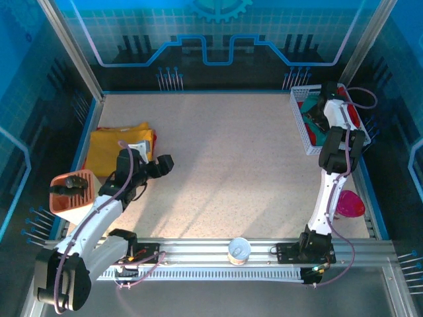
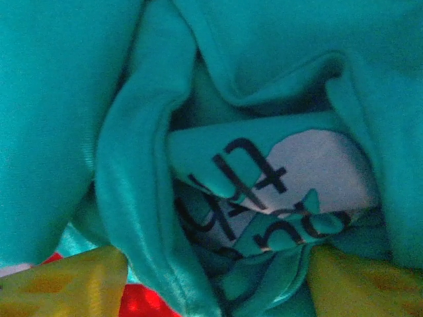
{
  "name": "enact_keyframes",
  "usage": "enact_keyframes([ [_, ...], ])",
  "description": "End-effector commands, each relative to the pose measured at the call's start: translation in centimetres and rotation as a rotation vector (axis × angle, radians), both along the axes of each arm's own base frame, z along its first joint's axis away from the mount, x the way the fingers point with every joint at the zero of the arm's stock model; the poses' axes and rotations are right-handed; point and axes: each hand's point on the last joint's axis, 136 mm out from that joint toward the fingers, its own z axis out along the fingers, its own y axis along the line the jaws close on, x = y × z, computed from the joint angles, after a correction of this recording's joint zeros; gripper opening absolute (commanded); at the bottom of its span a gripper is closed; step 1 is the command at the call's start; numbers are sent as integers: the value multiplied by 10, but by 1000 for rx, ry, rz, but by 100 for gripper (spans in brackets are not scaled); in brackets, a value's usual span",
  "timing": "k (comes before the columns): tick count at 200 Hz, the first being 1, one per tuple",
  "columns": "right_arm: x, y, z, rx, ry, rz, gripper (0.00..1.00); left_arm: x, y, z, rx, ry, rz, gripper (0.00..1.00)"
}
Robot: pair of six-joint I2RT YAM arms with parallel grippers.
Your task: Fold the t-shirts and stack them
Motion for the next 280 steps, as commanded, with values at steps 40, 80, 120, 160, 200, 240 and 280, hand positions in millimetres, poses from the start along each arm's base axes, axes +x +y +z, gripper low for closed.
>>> enact_keyframes([
  [40, -13, 3, -4, 83, 42, 34, 0, -5, -11, 6, -52, -11, -36, 78],
  [80, -19, -1, 69, -58, -186, 15, 0, -11, -11, 5, -64, -6, -33, 78],
  [120, -37, 15, 155, -264, -385, 32, 0, -13, -15, 9, -94, -9, -44, 78],
  [160, -66, 26, 219, -413, -581, 2, 0, -11, -16, 15, -115, -11, -43, 80],
  [200, -85, 68, 267, -445, -724, 136, 0, -7, -21, 19, -132, -19, -62, 86],
  [240, -126, 139, 308, -583, -843, 353, 0, -4, -32, 23, -160, 22, -111, 92],
  [280, -161, 211, 319, -481, -887, 632, 0, 7, -41, 33, -179, 53, -148, 92],
])
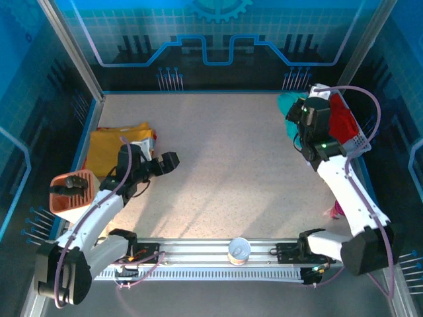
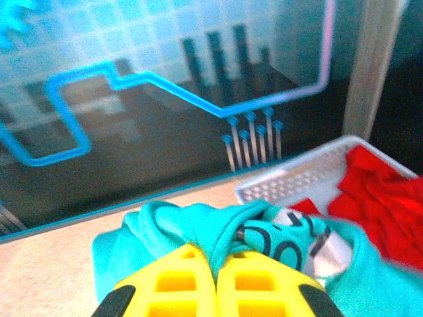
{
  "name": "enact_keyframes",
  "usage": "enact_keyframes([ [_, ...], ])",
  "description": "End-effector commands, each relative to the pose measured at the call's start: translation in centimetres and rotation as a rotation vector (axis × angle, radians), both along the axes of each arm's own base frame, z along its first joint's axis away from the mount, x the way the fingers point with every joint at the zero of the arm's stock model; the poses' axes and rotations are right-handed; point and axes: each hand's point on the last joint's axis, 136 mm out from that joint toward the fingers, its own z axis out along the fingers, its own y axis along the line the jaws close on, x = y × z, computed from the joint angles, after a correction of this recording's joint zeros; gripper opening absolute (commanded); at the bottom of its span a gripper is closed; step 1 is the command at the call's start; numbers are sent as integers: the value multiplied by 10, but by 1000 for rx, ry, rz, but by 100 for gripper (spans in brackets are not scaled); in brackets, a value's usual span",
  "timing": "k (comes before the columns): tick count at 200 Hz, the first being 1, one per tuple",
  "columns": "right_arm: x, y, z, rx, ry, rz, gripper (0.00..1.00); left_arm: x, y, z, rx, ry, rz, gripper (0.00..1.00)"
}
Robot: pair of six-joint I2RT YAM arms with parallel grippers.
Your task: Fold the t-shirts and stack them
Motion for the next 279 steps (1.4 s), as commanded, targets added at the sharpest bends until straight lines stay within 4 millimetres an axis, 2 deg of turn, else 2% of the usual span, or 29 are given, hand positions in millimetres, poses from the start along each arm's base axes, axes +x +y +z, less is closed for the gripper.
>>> enact_keyframes([
  [1, -20, 32, 22, -44, -33, 145, 0, 5, -12, 19, -36, -9, -52, 92],
  [21, -35, 72, 14, -28, 5, 303, 0, 9, -12, 28, -40, -23, -46, 93],
  [45, -49, 123, -16, 14, 81, 468, 0, 9, -10, 32, -34, -12, -33, 93],
  [66, -57, 163, -52, 34, 171, 568, 0, 7, -10, 31, -27, 2, -35, 93],
  [77, -62, 183, -80, 42, 227, 611, 0, 6, -8, 28, -23, 17, -28, 92],
  [108, -86, 214, -152, 97, 385, 642, 0, -2, -3, 19, 14, 54, -17, 92],
  [115, -94, 214, -172, 93, 421, 642, 0, -4, -1, 15, 24, 69, -13, 92],
  [125, -103, 214, -189, 112, 455, 647, 7, -7, -2, 11, 32, 91, -24, 92],
  [133, -111, 215, -200, 133, 474, 666, 19, -9, -4, 7, 32, 112, -42, 93],
  [137, -115, 214, -205, 140, 481, 675, 31, -9, -6, 6, 28, 124, -51, 93],
  [141, -117, 213, -208, 141, 486, 680, 37, -9, -7, 4, 24, 134, -60, 93],
  [142, -119, 212, -210, 141, 488, 682, 41, -9, -8, 4, 22, 135, -62, 93],
  [154, -126, 206, -216, 135, 496, 679, 59, -9, -12, 0, 4, 164, -79, 93],
  [157, -128, 202, -218, 133, 498, 671, 67, -9, -14, -1, -1, 168, -84, 92],
  [167, -131, 194, -222, 123, 498, 647, 79, -9, -18, -3, -9, 177, -91, 92],
  [178, -132, 185, -221, 110, 486, 627, 86, -9, -23, -6, -7, 175, -97, 91],
  [183, -132, 181, -221, 100, 483, 615, 93, -8, -25, -9, -5, 176, -97, 91],
  [208, -126, 150, -218, 62, 492, 483, 95, -4, -37, -21, 5, 190, -108, 90],
  [232, -123, 124, -225, 112, 521, 383, 94, 11, -54, -31, 3, 211, -124, 86],
  [261, -122, 108, -243, 225, 566, 345, 92, 31, -85, -35, 3, 228, -182, 81],
  [279, -119, 108, -251, 317, 561, 376, 88, 40, -111, -31, 11, 218, -234, 81],
])
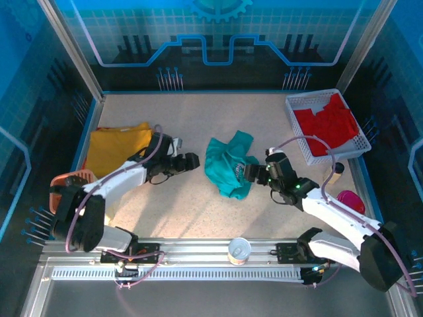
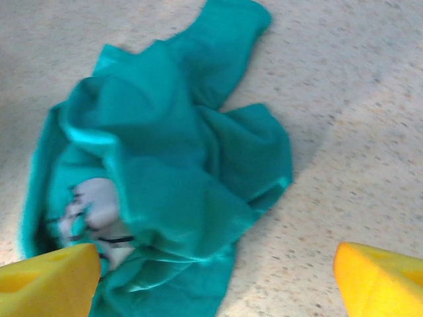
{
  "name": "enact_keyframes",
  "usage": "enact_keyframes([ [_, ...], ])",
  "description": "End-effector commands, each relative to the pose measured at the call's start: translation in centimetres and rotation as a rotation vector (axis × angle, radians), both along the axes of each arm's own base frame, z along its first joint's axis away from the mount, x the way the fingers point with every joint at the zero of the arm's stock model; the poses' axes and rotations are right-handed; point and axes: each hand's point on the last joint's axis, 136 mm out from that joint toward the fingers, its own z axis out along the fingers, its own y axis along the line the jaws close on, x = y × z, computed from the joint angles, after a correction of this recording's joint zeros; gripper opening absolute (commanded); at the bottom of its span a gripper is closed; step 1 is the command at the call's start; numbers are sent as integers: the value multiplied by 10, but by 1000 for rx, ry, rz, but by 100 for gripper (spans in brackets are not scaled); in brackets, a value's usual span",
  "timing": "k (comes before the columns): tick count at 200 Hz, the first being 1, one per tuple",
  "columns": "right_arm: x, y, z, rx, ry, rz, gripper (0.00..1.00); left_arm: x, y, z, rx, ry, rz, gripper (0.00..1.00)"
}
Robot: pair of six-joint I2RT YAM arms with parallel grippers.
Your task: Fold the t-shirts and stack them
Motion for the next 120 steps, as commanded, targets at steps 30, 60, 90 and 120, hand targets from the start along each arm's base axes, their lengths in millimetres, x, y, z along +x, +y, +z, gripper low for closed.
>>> enact_keyframes([
  [30, 6, 16, -13, 232, 10, 101, 82, 26, -64, 26, -50, -75, -101, 81],
  [60, 17, 38, -10, 257, 8, 212, 82, 15, -64, 21, -49, -54, -103, 81],
  [90, 36, 43, -20, 254, 26, 198, 71, -2, -46, 24, -2, -69, -83, 81],
  [120, 57, 38, -19, 271, 18, 151, 37, -20, -27, 36, 47, -87, -75, 82],
])
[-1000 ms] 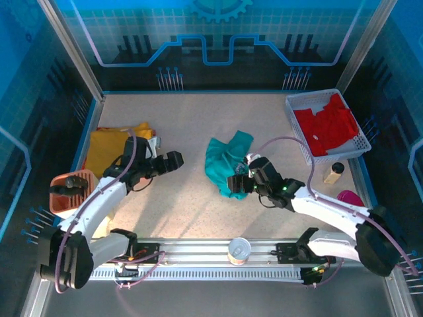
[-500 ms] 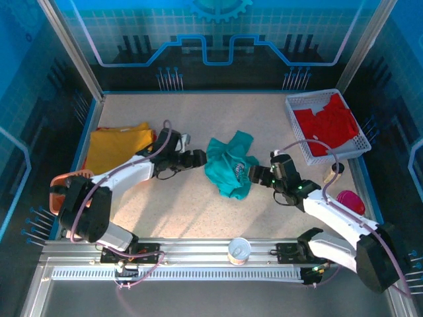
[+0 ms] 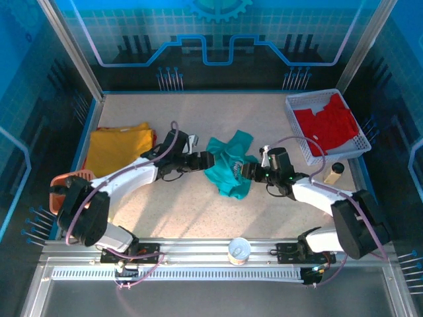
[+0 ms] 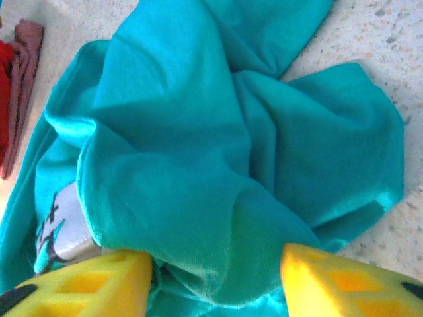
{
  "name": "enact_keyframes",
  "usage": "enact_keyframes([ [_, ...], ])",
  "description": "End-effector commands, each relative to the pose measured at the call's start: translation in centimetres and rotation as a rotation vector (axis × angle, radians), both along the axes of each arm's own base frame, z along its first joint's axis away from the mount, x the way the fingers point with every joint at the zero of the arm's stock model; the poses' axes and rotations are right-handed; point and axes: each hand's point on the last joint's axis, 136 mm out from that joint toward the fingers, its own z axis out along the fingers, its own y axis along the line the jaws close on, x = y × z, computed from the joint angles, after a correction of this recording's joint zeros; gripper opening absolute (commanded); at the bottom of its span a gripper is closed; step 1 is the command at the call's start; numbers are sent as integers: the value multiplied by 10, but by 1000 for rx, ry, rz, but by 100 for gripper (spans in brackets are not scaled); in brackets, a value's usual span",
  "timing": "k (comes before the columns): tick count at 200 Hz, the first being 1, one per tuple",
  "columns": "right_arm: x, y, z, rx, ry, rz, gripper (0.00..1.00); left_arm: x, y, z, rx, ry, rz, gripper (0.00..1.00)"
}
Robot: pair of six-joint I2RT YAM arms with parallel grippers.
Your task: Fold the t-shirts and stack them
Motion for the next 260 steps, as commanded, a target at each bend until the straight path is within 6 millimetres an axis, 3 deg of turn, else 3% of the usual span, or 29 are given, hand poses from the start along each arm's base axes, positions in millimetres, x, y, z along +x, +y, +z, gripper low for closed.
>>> enact_keyframes([
  [1, 29, -1, 20, 41, -70, -29, 35, -16, 18, 12, 54, -29, 11, 82],
  [12, 39, -9, 27, 27, -80, -69, 17, -22, 25, 19, 56, -40, 17, 84],
  [31, 57, -21, 55, -17, -129, -101, 0, -29, 30, 33, -68, -26, 38, 86],
  [52, 76, -30, 101, -118, -225, -98, 0, -32, 43, 43, -128, -24, 79, 86],
  [77, 90, -29, 178, -178, -378, -63, 0, -34, 61, 45, -57, -55, 112, 86],
  [98, 80, -20, 222, -247, -470, -29, 0, -35, 70, 46, -38, -67, 128, 86],
  [119, 53, 11, 241, -328, -539, 76, 0, -33, 75, 44, -31, -73, 143, 86],
  [142, 15, 53, 221, -400, -537, 241, 0, -30, 81, 43, -24, -73, 153, 87],
  [160, -15, 83, 179, -390, -442, 379, 1, -27, 86, 42, -18, -73, 159, 87],
  [167, -31, 99, 159, -349, -385, 465, 13, -25, 87, 42, -15, -73, 161, 87],
  [177, -47, 111, 132, -333, -300, 532, 49, -24, 89, 41, -9, -71, 164, 87],
  [185, -53, 113, 113, -364, -248, 537, 67, -22, 90, 40, -4, -68, 165, 87],
  [204, -57, 109, 91, -399, -194, 520, 79, -19, 89, 36, -2, -59, 159, 87],
  [219, -49, 100, 92, -409, -194, 464, 85, -18, 87, 30, 1, -40, 150, 86],
  [260, -19, 66, 95, -364, -133, 280, 87, -26, 62, 22, 80, -58, 57, 81],
])
